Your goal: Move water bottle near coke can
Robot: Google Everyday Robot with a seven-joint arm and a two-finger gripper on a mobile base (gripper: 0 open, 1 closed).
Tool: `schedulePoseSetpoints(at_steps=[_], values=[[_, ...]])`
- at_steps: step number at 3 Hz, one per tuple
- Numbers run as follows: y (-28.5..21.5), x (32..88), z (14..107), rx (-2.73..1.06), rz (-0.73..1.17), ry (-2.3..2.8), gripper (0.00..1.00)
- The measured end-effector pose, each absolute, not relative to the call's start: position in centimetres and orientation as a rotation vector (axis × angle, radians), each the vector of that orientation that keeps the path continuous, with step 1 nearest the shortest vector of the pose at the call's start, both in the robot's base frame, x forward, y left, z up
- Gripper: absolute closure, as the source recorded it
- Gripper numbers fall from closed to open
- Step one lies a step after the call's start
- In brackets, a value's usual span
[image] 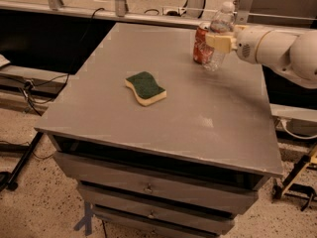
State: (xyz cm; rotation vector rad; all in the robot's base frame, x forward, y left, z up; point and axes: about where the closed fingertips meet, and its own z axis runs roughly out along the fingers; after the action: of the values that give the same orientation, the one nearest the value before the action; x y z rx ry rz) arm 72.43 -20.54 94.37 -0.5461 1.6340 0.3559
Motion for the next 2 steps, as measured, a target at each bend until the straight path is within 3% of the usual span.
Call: schedulePoseSetpoints(at_steps=[2], values=[[-20.84,72.81,93.18,-0.585,0.342,1.622,0.12]])
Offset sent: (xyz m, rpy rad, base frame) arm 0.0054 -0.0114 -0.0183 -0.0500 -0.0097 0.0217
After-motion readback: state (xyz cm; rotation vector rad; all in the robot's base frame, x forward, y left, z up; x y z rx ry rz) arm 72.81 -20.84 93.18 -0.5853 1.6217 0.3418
